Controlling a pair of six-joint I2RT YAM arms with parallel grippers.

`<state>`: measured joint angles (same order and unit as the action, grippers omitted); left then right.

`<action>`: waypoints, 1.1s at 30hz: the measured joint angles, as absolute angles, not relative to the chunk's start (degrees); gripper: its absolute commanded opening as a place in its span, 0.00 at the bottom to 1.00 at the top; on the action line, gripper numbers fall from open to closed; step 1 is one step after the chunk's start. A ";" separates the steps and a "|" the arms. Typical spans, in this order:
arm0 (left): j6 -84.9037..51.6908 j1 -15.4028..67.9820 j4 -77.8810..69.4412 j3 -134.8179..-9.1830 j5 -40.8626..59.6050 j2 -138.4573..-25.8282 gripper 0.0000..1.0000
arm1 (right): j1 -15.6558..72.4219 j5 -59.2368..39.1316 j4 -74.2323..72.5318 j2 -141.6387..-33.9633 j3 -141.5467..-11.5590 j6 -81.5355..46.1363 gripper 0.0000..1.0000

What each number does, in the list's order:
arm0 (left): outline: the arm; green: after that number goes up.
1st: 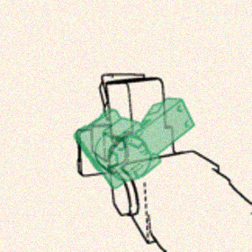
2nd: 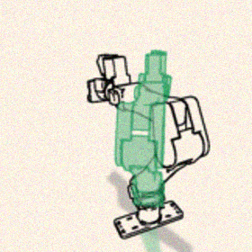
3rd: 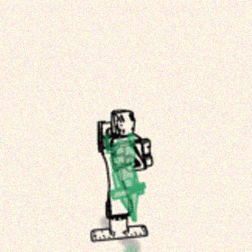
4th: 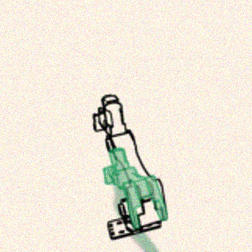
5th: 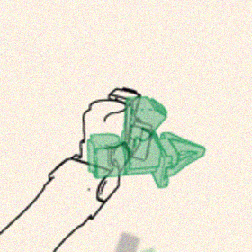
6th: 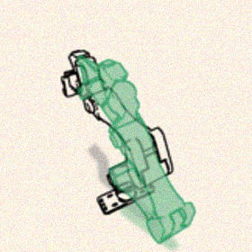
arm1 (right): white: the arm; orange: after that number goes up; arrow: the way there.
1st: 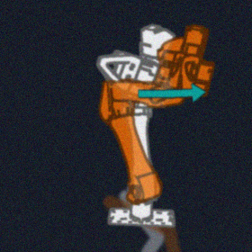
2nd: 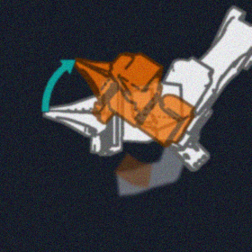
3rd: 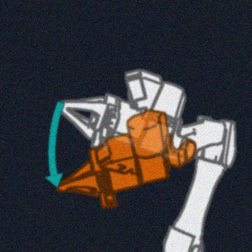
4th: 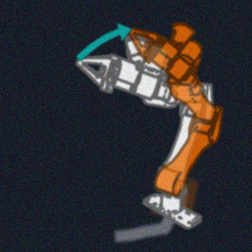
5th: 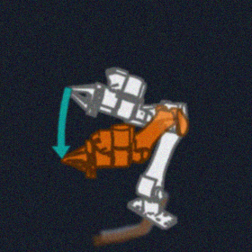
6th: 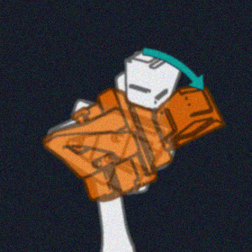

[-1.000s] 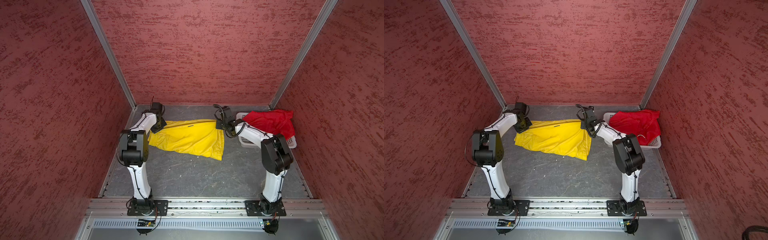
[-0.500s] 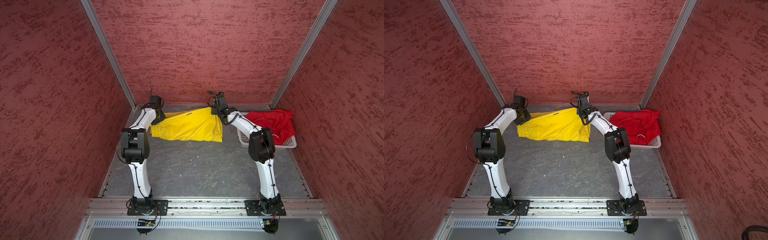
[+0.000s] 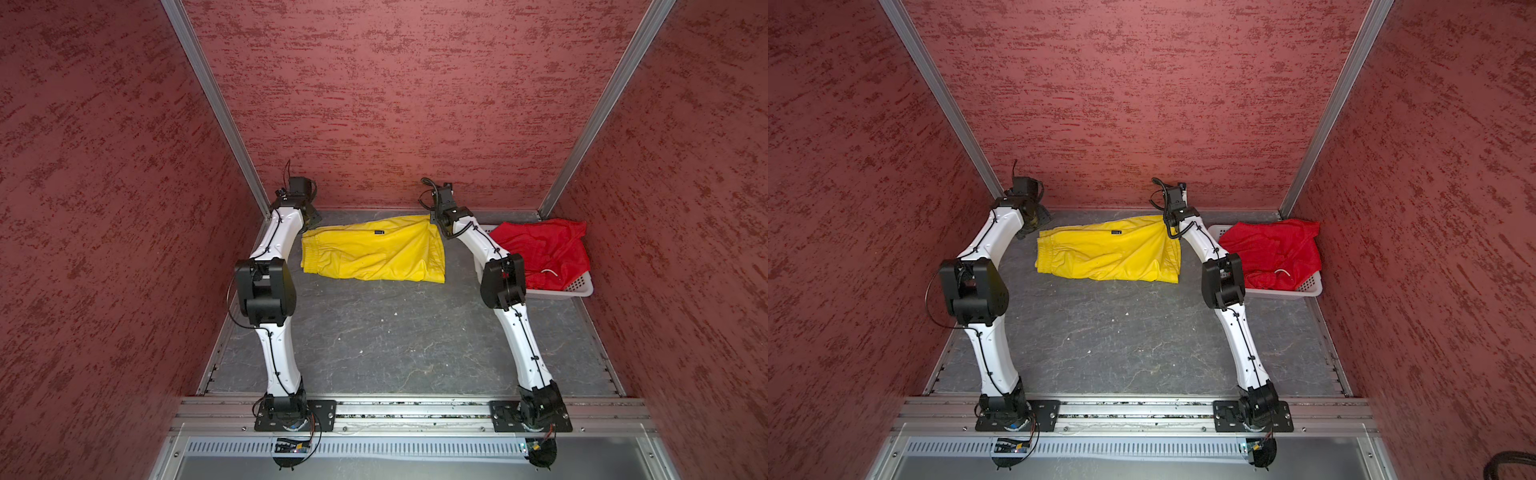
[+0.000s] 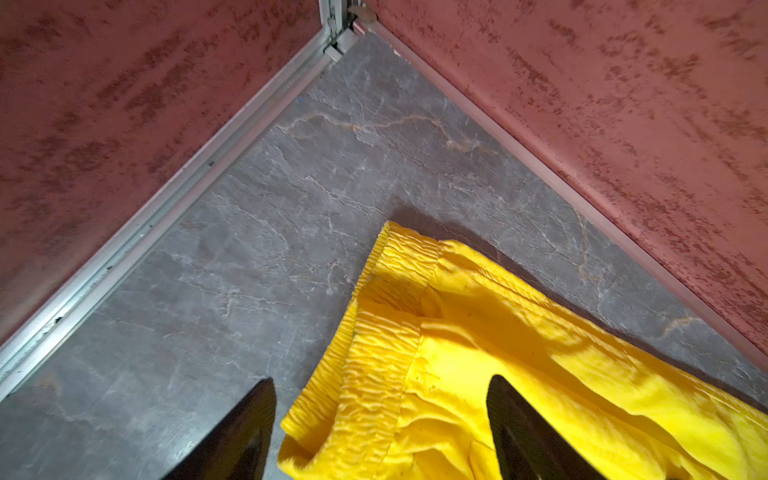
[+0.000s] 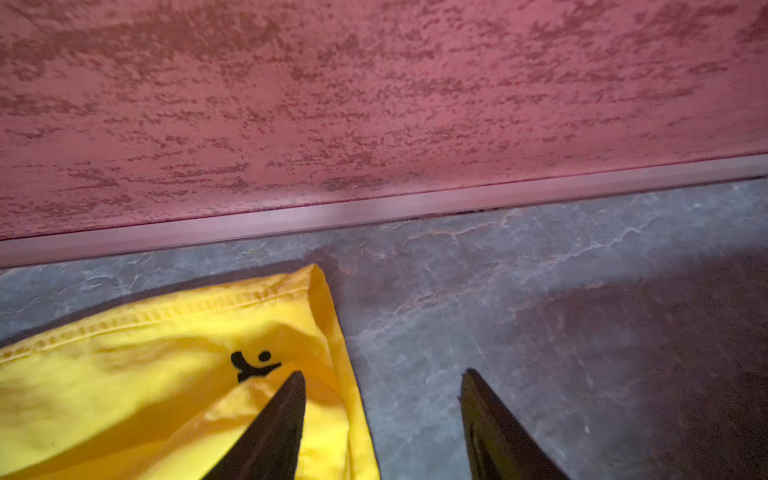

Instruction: Fold and stack the shorts

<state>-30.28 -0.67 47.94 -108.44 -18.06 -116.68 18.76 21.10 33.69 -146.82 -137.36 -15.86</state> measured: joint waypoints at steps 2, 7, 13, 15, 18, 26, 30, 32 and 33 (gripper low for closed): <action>-30.17 0.62 46.72 -102.69 -18.79 -111.81 0.78 | 19.09 20.40 32.64 -140.14 -128.11 -16.12 0.66; -31.14 3.62 42.26 -87.94 -17.15 -103.35 0.63 | 20.18 14.83 29.30 -122.78 -107.07 -17.89 0.56; -32.69 4.21 40.05 -81.80 -12.14 -107.18 0.75 | 21.17 8.73 24.21 -112.73 -89.97 -21.37 0.62; -33.17 4.25 39.48 -81.95 -11.09 -109.03 0.76 | 21.47 7.57 23.57 -112.64 -86.35 -22.55 0.64; -33.67 4.36 39.33 -82.19 -10.24 -110.65 0.76 | 21.89 5.15 23.31 -112.97 -81.25 -24.16 0.66; -33.71 3.33 39.07 -82.19 -9.96 -111.61 0.74 | 23.14 -0.27 19.51 -113.08 -74.67 -28.23 0.62; -33.63 1.69 38.72 -82.17 -9.50 -111.98 0.68 | 23.75 -3.01 16.23 -113.06 -71.64 -30.48 0.47; -33.43 0.80 38.50 -82.17 -9.30 -112.09 0.64 | 23.81 -4.34 14.48 -112.79 -70.48 -31.51 0.29; -33.19 0.47 38.48 -82.19 -9.23 -112.20 0.61 | 23.81 -4.95 13.69 -112.79 -70.06 -32.14 0.19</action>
